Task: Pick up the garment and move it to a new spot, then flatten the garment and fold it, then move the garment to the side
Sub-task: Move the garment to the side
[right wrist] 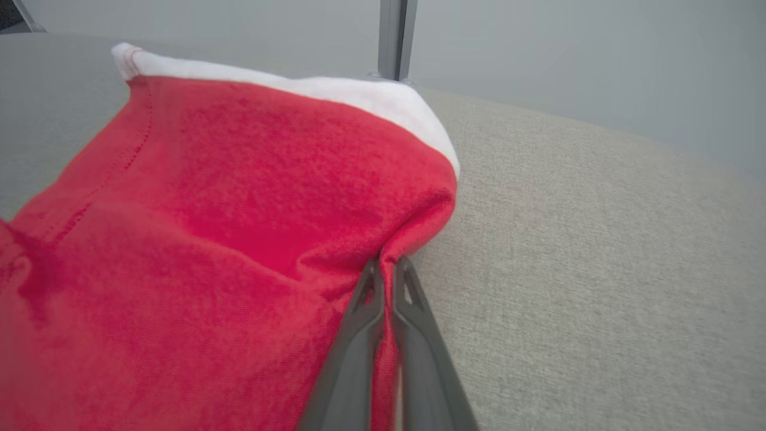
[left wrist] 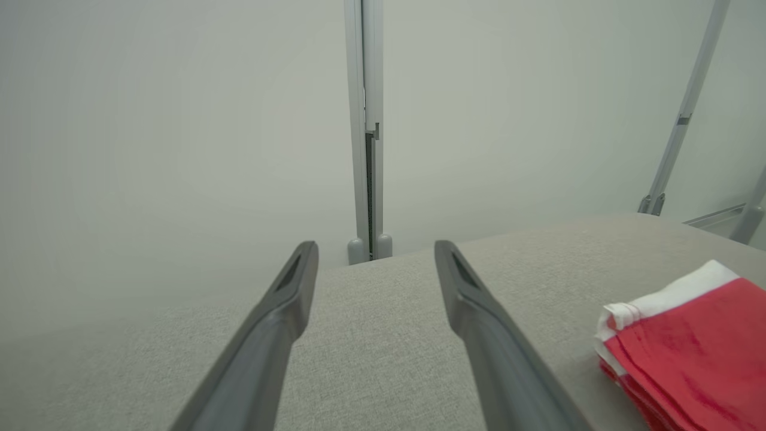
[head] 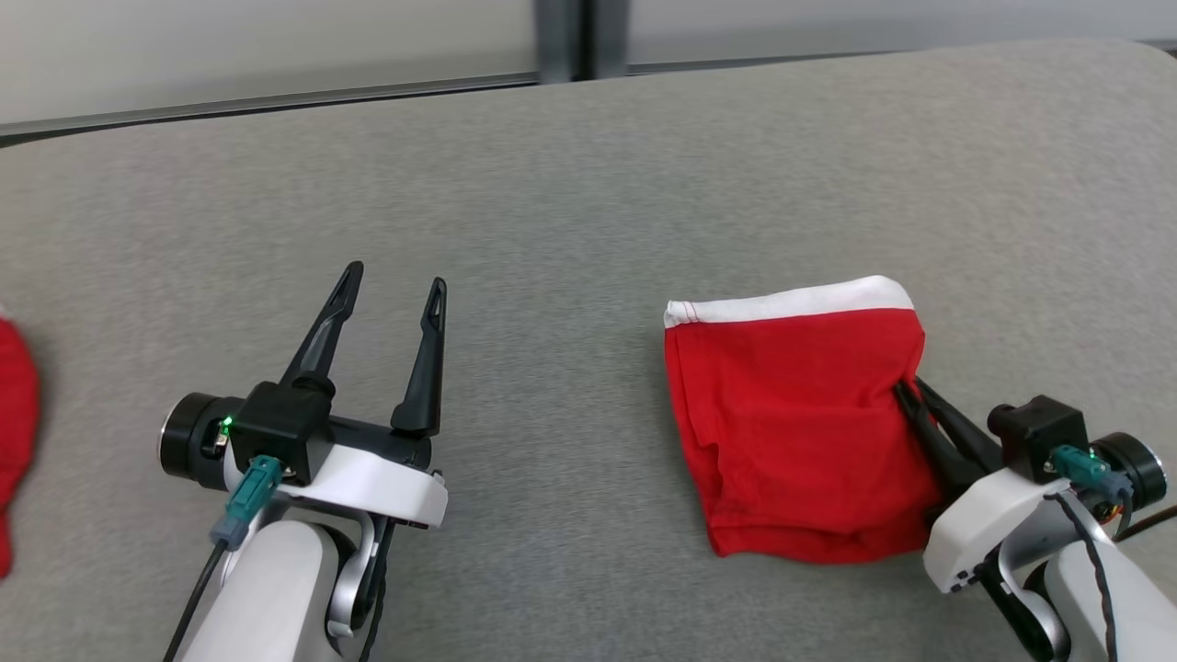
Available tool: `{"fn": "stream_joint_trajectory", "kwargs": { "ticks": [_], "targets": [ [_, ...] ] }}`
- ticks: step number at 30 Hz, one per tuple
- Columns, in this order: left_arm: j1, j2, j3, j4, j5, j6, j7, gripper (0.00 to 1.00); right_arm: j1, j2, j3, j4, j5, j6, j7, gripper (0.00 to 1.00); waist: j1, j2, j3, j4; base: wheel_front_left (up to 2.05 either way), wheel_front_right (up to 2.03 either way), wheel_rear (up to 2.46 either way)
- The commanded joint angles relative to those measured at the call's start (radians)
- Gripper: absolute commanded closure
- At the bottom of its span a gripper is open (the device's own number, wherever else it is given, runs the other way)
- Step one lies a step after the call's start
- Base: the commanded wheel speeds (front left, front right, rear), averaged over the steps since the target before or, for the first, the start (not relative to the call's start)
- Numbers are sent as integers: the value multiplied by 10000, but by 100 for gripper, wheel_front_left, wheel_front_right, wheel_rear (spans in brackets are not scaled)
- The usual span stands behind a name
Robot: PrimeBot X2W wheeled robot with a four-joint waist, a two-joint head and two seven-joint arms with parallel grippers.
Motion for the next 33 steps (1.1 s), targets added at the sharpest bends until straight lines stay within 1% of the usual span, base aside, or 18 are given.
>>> {"fn": "stream_joint_trajectory", "kwargs": {
  "ticks": [1, 3, 4, 6, 11, 18, 22, 26, 29, 31, 33],
  "targets": [
    [-143, 103, -13, -192, 82, -7, 88, 0, -184, -159, -7, -76, 110, -21, 26, 100, 0, 0, 252, -866, 0, 0, 0],
    [-215, 149, -64, -363, 120, -11, 185, 0, -385, -252, 7, -79, 211, -21, -63, 100, 0, 0, 374, -1131, 0, 0, 0],
    [-215, 149, -64, -363, 120, -11, 185, 0, -385, -252, 7, -79, 211, -21, -63, 100, 0, 0, 374, -1131, 0, 0, 0],
    [-293, 232, -75, -541, 163, 4, 287, 0, -660, -355, 36, -17, 252, -21, -191, 100, 0, 0, 546, -1353, 0, 0, 0],
    [-626, 328, -218, -1017, 295, -10, 506, 0, -1541, -841, -230, 656, 544, -21, -559, 100, 0, 0, 1148, -1568, 0, 0, 0],
    [-1421, 334, -543, -1492, 516, -184, 700, 0, -2738, -2067, -1356, 2144, 860, -21, -1149, 100, 0, 0, 2219, -1237, 0, 0, 0],
    [-1879, 315, -753, -1679, 630, -344, 713, 0, -3318, -2750, -2023, 3004, 779, -21, -1278, 100, 0, 0, 2786, -928, 0, 0, 0],
    [-2231, 349, -843, -1706, 724, -425, 709, 0, -3918, -3246, -2383, 3657, 551, -21, -1356, 100, 0, 0, 3248, -720, 0, 0, 0],
    [-2397, 307, -912, -1683, 771, -404, 668, 0, -4323, -3467, -2683, 4081, 329, -21, -1544, 100, 0, 0, 3489, -599, 0, 0, 0],
    [-2457, 314, -921, -1646, 756, -393, 648, 0, -4591, -3509, -3034, 4453, 214, -23, -1661, 100, 0, 0, 3617, -558, 0, 0, 0],
    [-2521, 322, -945, -1609, 768, -376, 623, 0, -4814, -3406, -3433, 4796, 134, -21, -1802, 100, 0, 0, 3678, -544, 0, 0, 0]
  ]
}}
